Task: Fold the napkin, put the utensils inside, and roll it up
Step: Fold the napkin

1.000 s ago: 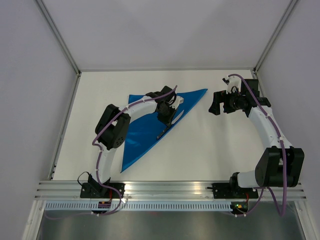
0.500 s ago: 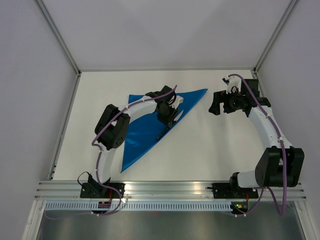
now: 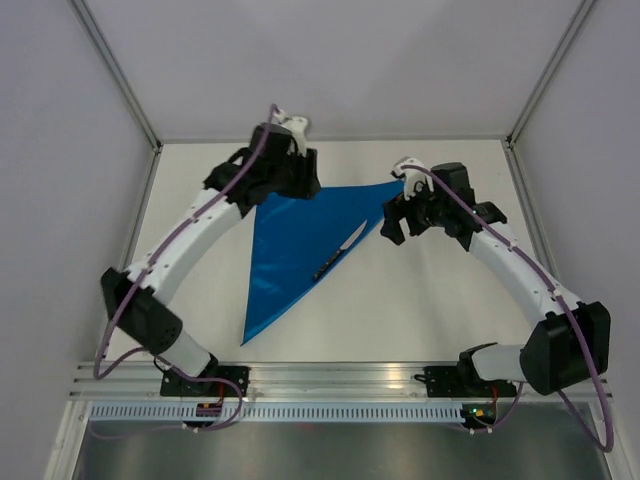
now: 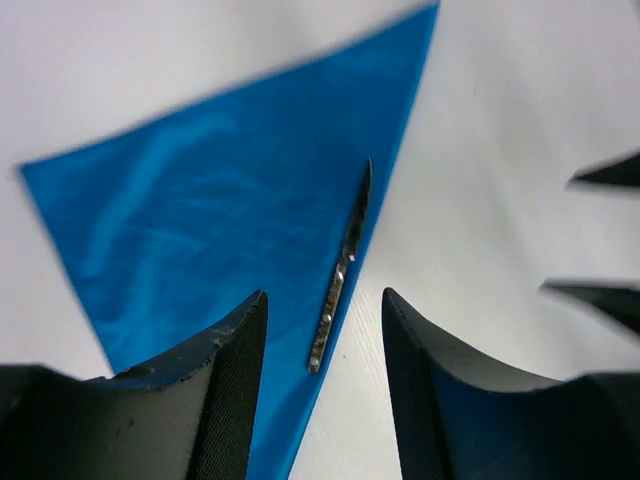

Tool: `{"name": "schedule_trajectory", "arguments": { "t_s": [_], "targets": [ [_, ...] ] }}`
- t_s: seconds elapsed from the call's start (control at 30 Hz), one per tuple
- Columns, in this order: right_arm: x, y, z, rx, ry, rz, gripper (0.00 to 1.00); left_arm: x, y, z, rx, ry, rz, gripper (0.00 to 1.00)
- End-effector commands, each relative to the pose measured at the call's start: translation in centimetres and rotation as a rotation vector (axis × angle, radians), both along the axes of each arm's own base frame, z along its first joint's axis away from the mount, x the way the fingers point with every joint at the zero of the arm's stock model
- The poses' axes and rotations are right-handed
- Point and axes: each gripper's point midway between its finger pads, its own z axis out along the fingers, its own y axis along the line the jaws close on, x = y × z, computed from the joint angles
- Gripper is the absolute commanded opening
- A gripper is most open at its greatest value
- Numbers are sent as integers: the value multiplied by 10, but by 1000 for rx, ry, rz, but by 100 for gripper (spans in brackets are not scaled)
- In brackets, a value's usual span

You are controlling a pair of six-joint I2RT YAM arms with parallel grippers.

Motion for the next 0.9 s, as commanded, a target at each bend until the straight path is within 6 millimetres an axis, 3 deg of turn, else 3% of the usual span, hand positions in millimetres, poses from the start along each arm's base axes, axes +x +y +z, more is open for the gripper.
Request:
{"name": "schedule_trajectory", "arguments": {
  "t_s": [0.0,0.03,0.13,0.17,0.2,0.23,0.27,0.3,0.33,0.37,0.4,0.43,0.5,0.53,0.6,0.63,0.67,0.87],
  "targets": [
    [-8,56,23,-63,-179,134,91,-15,64,94,-168,-171,315,55],
    [-25,89,22,-67,-202,222,90,-32,81,125,-226,-238,345,56],
    [-44,135,16,-100,-271,327,89,-55,113,147,-275,-296,449,59],
    [-67,163,12,-98,-288,412,89,-70,126,164,-319,-332,473,60],
    [-73,178,11,-94,-313,442,89,-76,137,171,-324,-355,511,60],
    [-81,192,-3,-122,-303,472,87,-84,145,173,-326,-361,529,61],
    [-104,214,-9,-125,-315,546,86,-96,154,184,-359,-389,542,61],
    [-112,227,-12,-120,-330,570,85,-100,160,185,-364,-397,559,61],
    [-122,239,-29,-147,-319,604,84,-105,164,187,-372,-399,570,61],
    [-144,255,-34,-163,-347,665,83,-110,167,189,-387,-403,577,61],
    [-151,264,-39,-179,-373,682,83,-117,172,191,-400,-414,583,61],
    [-172,276,-56,-212,-379,743,82,-119,174,191,-404,-413,587,61],
    [-182,288,-65,-256,-445,776,81,-128,179,190,-419,-411,596,61],
    [-197,296,-78,-280,-453,817,80,-130,181,189,-422,-412,602,61],
    [-204,307,-81,-283,-486,836,79,-133,185,183,-416,-407,614,61],
    [-210,311,-93,-306,-477,858,78,-136,187,183,-420,-410,616,61],
    [-210,323,-88,-281,-501,849,77,-136,187,181,-414,-408,615,61],
    [-222,350,-105,-312,-548,868,74,-142,189,181,-406,-407,603,61]
  ]
}}
